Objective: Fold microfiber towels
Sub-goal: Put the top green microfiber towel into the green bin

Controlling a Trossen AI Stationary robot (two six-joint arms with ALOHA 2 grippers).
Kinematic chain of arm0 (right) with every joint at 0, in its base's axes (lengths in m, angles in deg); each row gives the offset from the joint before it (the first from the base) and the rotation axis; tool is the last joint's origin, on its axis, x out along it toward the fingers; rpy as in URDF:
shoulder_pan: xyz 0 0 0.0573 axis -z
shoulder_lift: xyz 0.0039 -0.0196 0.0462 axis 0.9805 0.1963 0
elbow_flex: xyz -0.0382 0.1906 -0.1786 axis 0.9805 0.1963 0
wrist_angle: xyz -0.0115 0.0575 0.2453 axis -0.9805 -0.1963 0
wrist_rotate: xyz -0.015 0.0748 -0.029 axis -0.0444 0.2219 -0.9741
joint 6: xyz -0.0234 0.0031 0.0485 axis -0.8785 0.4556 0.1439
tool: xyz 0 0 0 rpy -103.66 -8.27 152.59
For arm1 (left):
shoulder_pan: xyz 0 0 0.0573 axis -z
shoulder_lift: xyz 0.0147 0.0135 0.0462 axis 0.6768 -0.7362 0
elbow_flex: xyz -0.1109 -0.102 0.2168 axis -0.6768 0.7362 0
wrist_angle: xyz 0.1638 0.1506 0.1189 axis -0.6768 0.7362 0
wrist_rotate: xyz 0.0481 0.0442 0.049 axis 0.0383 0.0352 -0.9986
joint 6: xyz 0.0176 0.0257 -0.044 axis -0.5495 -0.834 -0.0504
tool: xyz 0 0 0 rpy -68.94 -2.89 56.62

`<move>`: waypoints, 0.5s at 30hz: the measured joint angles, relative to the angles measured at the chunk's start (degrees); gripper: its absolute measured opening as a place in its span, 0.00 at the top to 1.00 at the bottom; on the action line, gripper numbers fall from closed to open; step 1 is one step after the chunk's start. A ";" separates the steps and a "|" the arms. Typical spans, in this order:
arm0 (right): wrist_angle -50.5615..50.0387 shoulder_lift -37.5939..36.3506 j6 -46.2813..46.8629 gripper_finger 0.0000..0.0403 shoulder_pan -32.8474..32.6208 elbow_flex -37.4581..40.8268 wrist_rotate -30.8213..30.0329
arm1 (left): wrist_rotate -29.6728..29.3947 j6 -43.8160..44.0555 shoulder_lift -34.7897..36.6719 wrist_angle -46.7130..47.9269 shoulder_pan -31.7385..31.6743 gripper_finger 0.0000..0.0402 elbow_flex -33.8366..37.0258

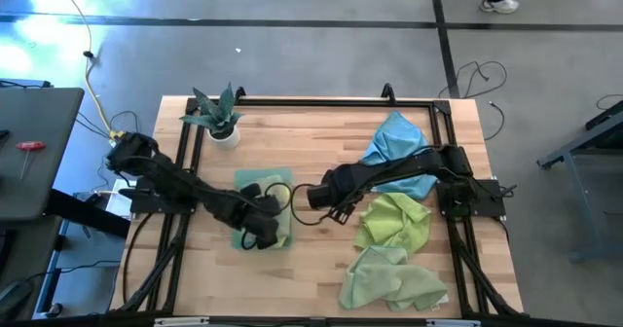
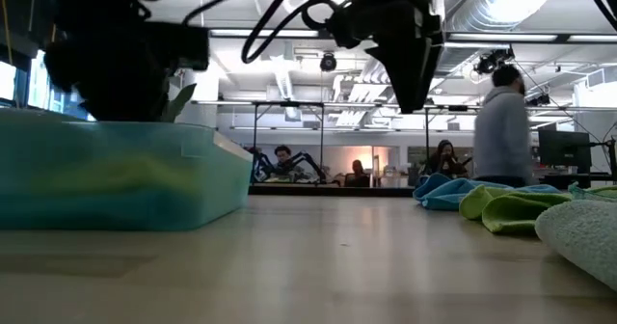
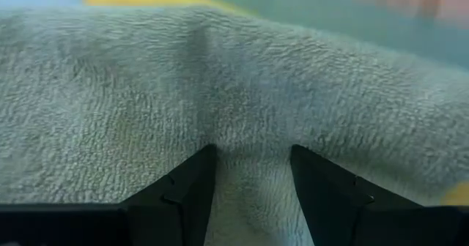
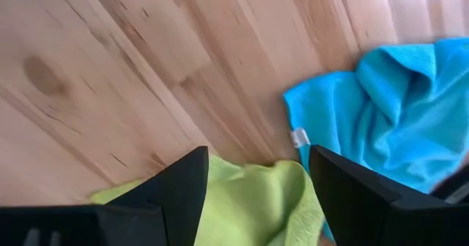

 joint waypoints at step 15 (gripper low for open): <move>-2.35 -0.46 0.01 0.43 -0.34 0.04 -1.24 | 8.82 9.14 8.43 23.04 9.97 0.58 4.58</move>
